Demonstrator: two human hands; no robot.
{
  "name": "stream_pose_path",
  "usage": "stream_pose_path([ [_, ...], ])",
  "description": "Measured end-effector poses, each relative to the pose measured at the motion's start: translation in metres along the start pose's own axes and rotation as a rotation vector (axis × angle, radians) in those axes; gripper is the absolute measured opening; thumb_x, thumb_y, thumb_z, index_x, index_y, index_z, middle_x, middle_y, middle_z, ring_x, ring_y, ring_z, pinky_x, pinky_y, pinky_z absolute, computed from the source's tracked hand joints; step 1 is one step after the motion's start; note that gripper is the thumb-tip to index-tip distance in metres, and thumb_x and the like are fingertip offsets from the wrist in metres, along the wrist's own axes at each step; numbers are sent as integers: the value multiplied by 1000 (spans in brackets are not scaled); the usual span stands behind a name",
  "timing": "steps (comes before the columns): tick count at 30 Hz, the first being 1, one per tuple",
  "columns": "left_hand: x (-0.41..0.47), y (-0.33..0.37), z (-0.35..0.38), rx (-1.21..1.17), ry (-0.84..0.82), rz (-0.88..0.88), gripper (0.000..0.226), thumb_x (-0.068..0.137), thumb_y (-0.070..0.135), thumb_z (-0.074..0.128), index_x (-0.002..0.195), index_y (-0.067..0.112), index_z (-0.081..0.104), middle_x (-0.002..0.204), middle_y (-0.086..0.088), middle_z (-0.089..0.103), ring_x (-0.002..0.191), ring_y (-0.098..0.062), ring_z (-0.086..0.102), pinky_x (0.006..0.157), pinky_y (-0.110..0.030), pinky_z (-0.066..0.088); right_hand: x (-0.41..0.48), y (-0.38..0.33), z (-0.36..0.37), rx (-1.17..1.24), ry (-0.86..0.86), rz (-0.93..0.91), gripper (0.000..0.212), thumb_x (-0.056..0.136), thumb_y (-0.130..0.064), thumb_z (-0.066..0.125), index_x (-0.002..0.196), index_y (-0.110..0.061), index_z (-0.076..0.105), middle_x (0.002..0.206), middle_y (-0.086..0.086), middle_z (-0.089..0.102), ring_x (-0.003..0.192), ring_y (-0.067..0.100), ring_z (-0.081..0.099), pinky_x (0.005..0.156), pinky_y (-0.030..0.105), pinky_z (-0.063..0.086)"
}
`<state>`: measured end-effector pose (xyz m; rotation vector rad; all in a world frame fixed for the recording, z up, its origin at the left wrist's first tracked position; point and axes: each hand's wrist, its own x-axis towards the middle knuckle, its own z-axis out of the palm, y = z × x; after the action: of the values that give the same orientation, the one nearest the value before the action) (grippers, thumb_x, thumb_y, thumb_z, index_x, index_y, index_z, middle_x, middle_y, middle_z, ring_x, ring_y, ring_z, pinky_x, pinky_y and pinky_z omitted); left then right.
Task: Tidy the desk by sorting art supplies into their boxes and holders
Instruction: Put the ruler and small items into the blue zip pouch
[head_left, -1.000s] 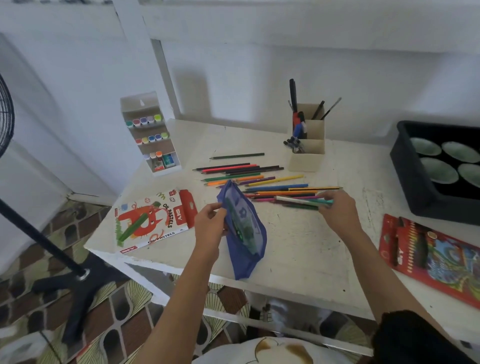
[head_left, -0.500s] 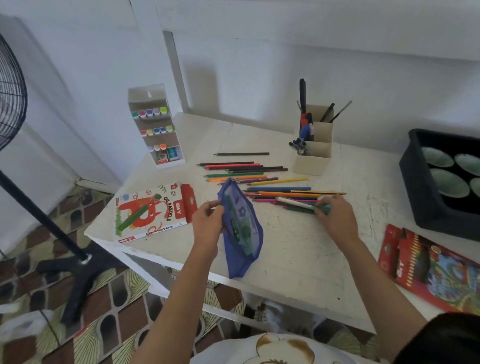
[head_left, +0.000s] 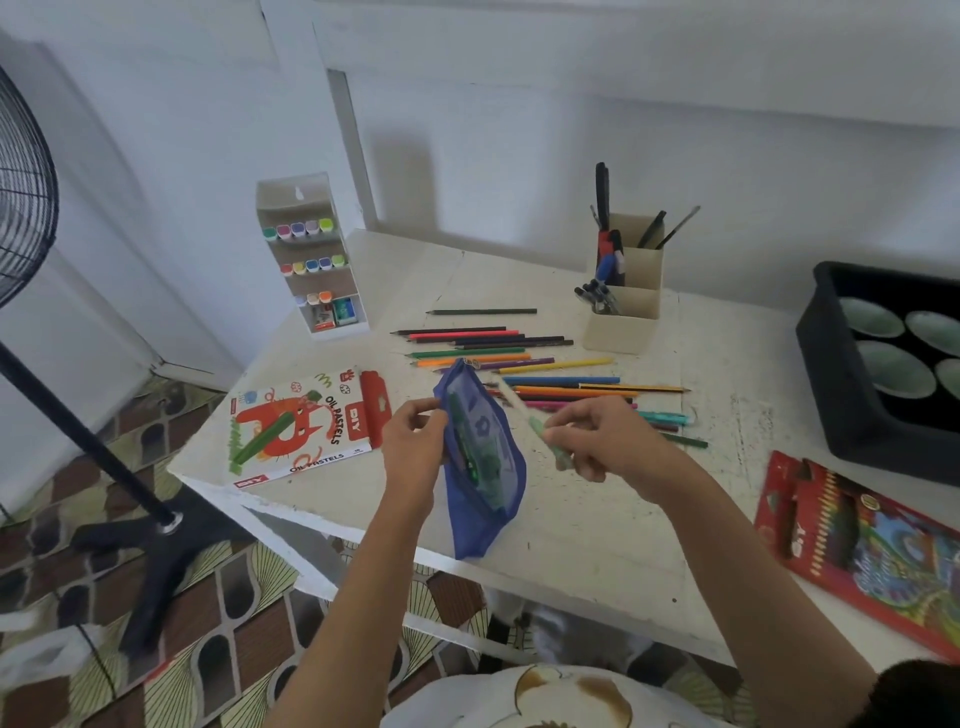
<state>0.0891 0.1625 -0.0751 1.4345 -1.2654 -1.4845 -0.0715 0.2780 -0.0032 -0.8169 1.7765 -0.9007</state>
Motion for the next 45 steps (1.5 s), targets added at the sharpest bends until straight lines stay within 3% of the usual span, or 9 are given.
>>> stream_pose_path([
  [5, -1, 0, -3, 13, 5, 34, 13, 95, 13, 51, 104, 15, 61, 90, -3, 63, 75, -14, 63, 52, -18, 53, 1, -6, 27, -83, -33, -19, 12, 89, -13, 63, 96, -5, 65, 64, 8, 66, 42, 10, 55, 43, 18, 43],
  [9, -1, 1, -5, 12, 9, 23, 16, 94, 12, 51, 105, 13, 62, 93, -7, 64, 74, -16, 63, 58, -24, 55, 2, -4, 36, 0, -23, -59, 17, 89, -11, 63, 105, -10, 65, 77, 9, 71, 53, 16, 67, 49, 21, 50],
  [13, -2, 0, -5, 6, 4, 16, 15, 95, 13, 51, 105, 15, 62, 89, -3, 64, 74, -14, 62, 60, -26, 54, 10, 8, 17, 31, 142, -69, 15, 89, -10, 62, 104, -10, 66, 80, 8, 72, 56, 16, 67, 49, 19, 49],
  [21, -4, 0, -4, 3, 24, -1, 13, 95, 14, 52, 103, 17, 61, 87, -2, 63, 74, -15, 62, 61, -27, 54, 44, 69, -55, -470, 632, -41, 27, 90, 3, 53, 111, -7, 66, 121, 13, 59, 92, 21, 54, 76, 28, 44],
  [24, -6, 0, -3, -3, 28, -12, 12, 95, 15, 53, 103, 17, 61, 87, -3, 63, 74, -16, 62, 63, -29, 55, 55, 85, -69, -696, 673, -11, 36, 90, 6, 49, 119, -10, 62, 128, 14, 52, 115, 29, 40, 85, 37, 44],
  [29, -9, 0, -3, 4, 36, -15, 11, 95, 15, 52, 102, 18, 60, 87, -3, 63, 75, -17, 62, 68, -34, 56, 61, 108, -77, -822, 650, 48, 32, 96, -9, 43, 124, -13, 60, 131, 10, 51, 113, 31, 40, 87, 46, 45],
  [37, -13, -2, -1, 0, 39, -25, 13, 95, 12, 51, 101, 17, 61, 85, -6, 62, 75, -22, 60, 75, -46, 55, 54, 112, -80, -737, 721, -28, 15, 91, -18, 60, 104, -18, 66, 115, 8, 60, 106, 27, 44, 80, 40, 44],
  [42, -13, 0, -1, 9, 31, -16, 13, 95, 13, 50, 103, 15, 61, 86, -5, 62, 76, -21, 61, 76, -46, 55, 39, 96, -67, -296, 757, -267, 12, 84, -9, 67, 96, -12, 69, 105, 10, 63, 91, 20, 55, 74, 24, 42],
  [45, -12, 0, 0, 10, 28, -21, 13, 95, 12, 50, 103, 15, 61, 84, -4, 62, 75, -20, 60, 76, -46, 55, 27, 70, -49, -79, 658, -366, 13, 84, -11, 68, 94, -19, 66, 98, 4, 64, 87, 22, 61, 74, 30, 54],
])
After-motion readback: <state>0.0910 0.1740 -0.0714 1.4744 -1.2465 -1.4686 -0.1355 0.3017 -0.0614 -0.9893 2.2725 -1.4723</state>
